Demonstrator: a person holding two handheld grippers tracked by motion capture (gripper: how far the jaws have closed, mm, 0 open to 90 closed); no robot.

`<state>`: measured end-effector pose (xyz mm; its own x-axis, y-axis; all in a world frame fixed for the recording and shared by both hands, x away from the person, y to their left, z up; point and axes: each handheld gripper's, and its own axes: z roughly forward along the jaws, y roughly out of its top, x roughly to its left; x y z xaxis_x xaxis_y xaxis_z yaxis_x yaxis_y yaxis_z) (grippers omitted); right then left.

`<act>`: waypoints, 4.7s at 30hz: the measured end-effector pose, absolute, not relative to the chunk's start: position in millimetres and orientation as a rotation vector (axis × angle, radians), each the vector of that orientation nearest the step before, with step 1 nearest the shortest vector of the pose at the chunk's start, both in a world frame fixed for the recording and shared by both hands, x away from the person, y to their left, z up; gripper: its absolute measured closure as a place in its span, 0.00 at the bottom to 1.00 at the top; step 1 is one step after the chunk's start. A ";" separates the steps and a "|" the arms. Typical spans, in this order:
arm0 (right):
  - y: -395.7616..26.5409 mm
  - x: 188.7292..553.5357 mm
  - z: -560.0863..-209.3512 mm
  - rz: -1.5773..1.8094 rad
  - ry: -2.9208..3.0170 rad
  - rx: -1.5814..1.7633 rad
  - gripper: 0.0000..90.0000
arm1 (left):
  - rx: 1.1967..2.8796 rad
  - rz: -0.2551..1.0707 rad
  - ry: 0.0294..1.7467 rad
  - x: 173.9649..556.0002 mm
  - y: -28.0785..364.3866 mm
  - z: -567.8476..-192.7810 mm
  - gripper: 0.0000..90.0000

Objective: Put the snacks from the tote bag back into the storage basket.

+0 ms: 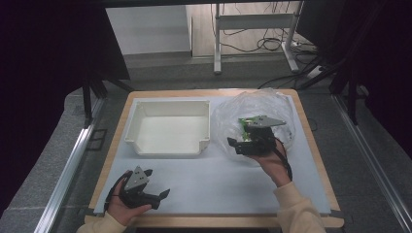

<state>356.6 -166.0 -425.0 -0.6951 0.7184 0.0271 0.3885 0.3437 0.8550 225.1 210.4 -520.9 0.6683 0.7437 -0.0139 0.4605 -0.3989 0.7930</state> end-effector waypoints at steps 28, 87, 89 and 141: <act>-183.0 384.9 -432.4 1.255 2.220 1.079 0.25 | 2.071 0.445 0.928 225.2 210.6 -521.8 0.07; -230.9 474.9 -442.0 0.986 2.260 1.376 0.33 | 2.063 0.451 0.923 224.2 212.2 -521.5 0.07; -232.9 475.4 -442.9 0.980 2.261 1.385 0.33 | 2.063 0.451 0.923 224.3 212.0 -521.7 0.07; -252.0 498.8 -477.2 0.780 2.344 1.602 0.50 | 2.059 0.453 0.921 224.4 215.3 -520.7 0.07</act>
